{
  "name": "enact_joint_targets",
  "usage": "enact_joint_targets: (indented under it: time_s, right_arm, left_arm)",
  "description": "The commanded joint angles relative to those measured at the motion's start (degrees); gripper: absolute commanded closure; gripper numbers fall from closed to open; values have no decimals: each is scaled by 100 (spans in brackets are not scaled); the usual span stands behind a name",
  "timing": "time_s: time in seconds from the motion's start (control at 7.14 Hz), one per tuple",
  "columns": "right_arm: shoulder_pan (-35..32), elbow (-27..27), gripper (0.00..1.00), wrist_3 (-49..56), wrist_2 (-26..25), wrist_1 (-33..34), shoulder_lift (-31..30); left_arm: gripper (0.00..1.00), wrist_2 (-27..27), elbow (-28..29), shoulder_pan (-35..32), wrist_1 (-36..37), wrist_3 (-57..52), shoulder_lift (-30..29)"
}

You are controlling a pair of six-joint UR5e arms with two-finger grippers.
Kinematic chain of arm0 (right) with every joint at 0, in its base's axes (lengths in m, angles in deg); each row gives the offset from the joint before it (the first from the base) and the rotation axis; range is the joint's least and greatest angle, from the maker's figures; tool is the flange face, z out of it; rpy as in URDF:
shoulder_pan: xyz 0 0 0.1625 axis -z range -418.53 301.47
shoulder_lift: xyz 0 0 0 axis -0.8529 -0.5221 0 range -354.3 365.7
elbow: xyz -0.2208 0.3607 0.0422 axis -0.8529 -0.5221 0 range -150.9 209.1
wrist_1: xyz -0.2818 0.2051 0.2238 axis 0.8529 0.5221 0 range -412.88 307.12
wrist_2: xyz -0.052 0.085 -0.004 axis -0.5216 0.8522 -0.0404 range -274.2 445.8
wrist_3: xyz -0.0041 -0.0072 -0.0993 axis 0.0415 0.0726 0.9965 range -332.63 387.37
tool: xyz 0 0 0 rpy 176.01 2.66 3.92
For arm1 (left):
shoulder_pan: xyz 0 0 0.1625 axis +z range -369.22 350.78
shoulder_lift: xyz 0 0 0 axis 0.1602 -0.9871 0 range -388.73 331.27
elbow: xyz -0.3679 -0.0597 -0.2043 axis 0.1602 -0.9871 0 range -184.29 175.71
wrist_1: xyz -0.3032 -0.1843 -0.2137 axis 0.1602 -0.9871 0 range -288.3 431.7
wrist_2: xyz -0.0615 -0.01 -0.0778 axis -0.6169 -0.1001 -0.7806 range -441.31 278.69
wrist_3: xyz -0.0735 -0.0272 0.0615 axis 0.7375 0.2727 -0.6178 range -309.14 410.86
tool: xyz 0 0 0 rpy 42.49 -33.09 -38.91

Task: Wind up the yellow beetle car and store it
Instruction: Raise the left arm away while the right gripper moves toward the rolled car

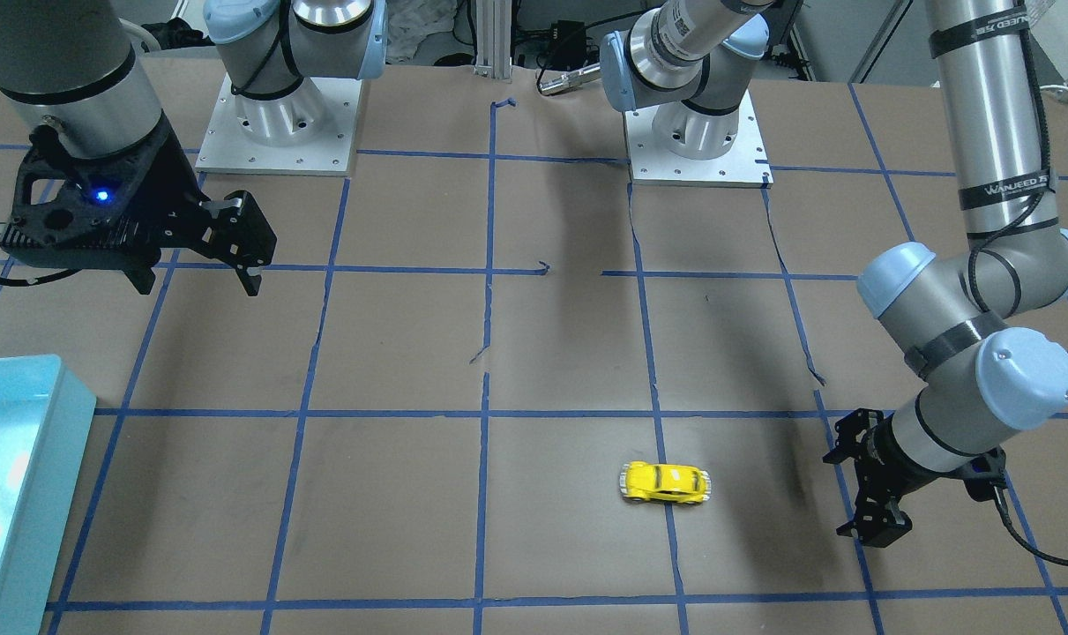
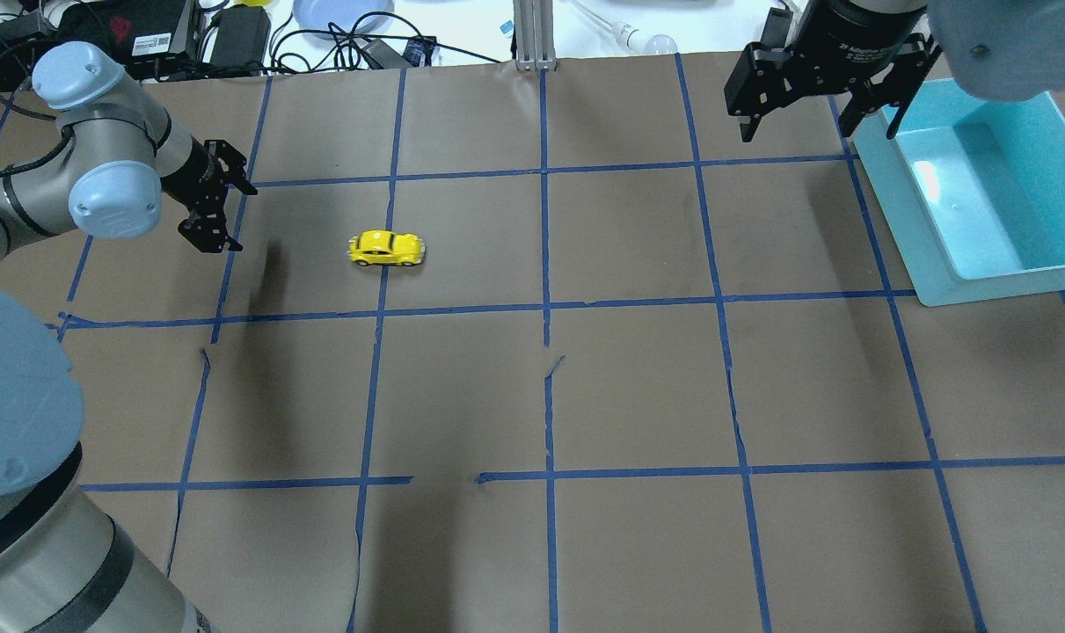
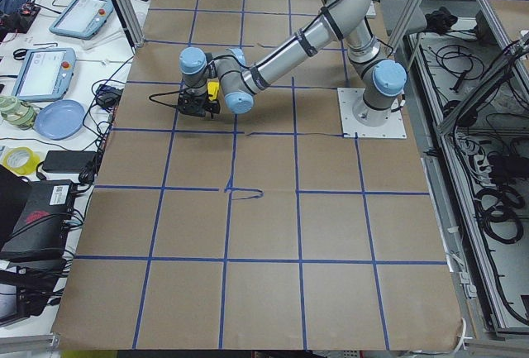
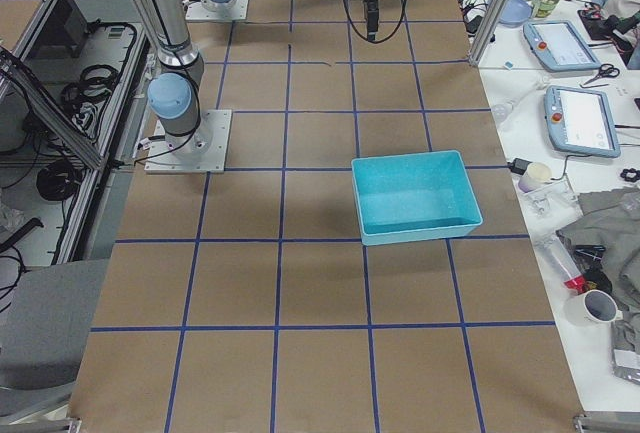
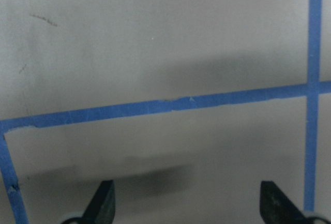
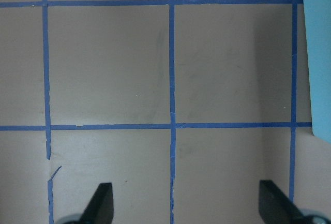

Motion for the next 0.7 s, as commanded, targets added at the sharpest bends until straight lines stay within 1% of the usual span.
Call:
enact_joint_targets:
  time_s: [0.0,0.14,0.28,0.42,0.56]
  right_arm:
    - [0,2,0,9,-12,0,0]
    - [0,2,0,9,-3,0,0]
    - [0,2,0,9,-20,0,0]
    - [0,2,0,9,5,0,0]
    - [0,2,0,18,6,0,8]
  left_arm:
    - [0,24,25,-30,-118,-1166,348]
    - [0,67,174,-30,-588,-2167,611]
    - [0,424,471,-30,-1202,-3143,866]
    - [0,584,839,-30,-1817,-4058,1077]
    - [0,586,1104,-30,-2206,-4728,1253]
